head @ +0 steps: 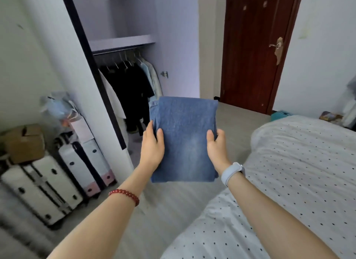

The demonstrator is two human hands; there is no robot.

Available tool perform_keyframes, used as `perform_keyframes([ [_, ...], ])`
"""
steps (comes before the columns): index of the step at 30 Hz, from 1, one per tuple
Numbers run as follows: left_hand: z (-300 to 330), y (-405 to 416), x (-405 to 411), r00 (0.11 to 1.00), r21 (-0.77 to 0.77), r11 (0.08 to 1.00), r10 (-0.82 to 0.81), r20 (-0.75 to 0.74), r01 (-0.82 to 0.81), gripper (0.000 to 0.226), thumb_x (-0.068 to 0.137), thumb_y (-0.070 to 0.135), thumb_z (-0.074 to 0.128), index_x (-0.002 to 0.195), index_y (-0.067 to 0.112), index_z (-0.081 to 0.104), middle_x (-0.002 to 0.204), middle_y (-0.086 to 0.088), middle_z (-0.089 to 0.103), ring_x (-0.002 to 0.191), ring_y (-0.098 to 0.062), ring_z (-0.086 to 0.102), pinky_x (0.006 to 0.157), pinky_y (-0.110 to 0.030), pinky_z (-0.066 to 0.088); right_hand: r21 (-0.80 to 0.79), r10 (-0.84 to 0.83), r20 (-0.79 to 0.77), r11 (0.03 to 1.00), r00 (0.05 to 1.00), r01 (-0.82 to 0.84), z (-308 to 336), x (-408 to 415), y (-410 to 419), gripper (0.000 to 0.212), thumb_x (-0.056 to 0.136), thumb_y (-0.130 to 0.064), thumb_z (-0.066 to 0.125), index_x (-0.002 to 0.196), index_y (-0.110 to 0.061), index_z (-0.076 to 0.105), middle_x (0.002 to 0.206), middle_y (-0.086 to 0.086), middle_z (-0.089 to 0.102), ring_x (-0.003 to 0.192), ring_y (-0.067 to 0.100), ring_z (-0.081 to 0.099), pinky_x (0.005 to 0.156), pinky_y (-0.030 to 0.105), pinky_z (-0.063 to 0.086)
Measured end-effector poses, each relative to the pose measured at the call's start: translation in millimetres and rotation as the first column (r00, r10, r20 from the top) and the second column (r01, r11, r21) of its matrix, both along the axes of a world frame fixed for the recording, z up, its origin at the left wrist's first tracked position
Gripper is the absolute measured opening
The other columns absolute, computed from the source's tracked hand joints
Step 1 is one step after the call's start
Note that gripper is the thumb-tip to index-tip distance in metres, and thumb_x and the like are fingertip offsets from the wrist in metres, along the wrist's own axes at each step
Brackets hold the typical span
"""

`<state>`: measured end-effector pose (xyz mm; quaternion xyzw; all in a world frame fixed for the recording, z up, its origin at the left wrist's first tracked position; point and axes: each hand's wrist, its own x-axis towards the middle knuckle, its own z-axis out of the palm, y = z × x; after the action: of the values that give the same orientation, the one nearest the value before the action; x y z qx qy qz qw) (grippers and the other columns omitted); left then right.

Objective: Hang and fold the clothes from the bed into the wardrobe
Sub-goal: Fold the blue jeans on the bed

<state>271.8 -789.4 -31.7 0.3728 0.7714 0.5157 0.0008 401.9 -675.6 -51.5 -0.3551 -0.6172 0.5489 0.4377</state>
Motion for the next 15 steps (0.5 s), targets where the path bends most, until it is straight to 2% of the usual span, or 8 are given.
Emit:
perform_keyframes([
  [3, 19, -14, -74, 1.0, -0.003, 1.0, -0.006, -0.028, 0.006, 0.05, 0.1, 0.03, 0.034, 0.146, 0.012, 0.027, 0.146, -0.006, 0.037, 0.133, -0.022, 0.035, 0.112, -0.035, 0.026, -0.002, -0.012, -0.047, 1.0, 0.999, 0.012, 10, -76, -13, 0.01, 0.098, -0.023, 0.04, 0.106, -0.016, 0.041, 0.089, -0.009, 0.049, 0.087, 0.015, 0.051, 0.084, 0.034, 0.043],
  [6, 37, -23, -138, 0.999, 0.002, 1.0, -0.005, -0.045, 0.005, 0.049, 0.099, 0.032, 0.034, 0.144, 0.013, 0.03, 0.141, -0.008, 0.042, 0.129, -0.024, 0.041, 0.11, -0.043, 0.032, -0.005, 0.009, -0.064, 1.0, 0.998, -0.009, 29, -137, -23, 0.015, 0.098, -0.024, 0.04, 0.11, -0.014, 0.041, 0.085, -0.008, 0.049, 0.077, 0.01, 0.05, 0.071, 0.029, 0.042],
  [8, 48, -23, -175, 0.998, -0.001, 1.0, -0.018, -0.064, 0.018, 0.049, 0.098, 0.033, 0.034, 0.143, 0.013, 0.031, 0.139, -0.008, 0.044, 0.126, -0.024, 0.043, 0.108, -0.044, 0.034, 0.0, -0.001, -0.084, 1.0, 0.997, 0.001, 40, -174, -24, 0.017, 0.098, -0.024, 0.04, 0.111, -0.013, 0.042, 0.085, -0.007, 0.05, 0.078, 0.011, 0.051, 0.071, 0.029, 0.041],
  [12, 66, -4, -215, 0.996, 0.034, 0.999, -0.025, -0.08, 0.028, 0.048, 0.099, 0.031, 0.033, 0.144, 0.013, 0.029, 0.14, -0.008, 0.042, 0.126, -0.023, 0.042, 0.107, -0.036, 0.034, 0.055, -0.03, -0.108, 0.998, 0.994, 0.036, 60, -216, -3, 0.013, 0.098, -0.022, 0.04, 0.108, -0.014, 0.042, 0.082, -0.008, 0.047, 0.071, 0.006, 0.047, 0.063, 0.022, 0.038],
  [15, 71, 22, -242, 0.996, 0.088, 0.995, -0.044, -0.08, 0.051, 0.051, 0.1, 0.032, 0.033, 0.147, 0.015, 0.024, 0.144, -0.005, 0.038, 0.13, -0.02, 0.04, 0.108, -0.032, 0.03, 0.093, -0.038, -0.127, 0.994, 0.991, 0.05, 70, -242, 23, 0.01, 0.098, -0.021, 0.04, 0.105, -0.015, 0.043, 0.082, -0.007, 0.048, 0.072, 0.005, 0.047, 0.064, 0.02, 0.038],
])
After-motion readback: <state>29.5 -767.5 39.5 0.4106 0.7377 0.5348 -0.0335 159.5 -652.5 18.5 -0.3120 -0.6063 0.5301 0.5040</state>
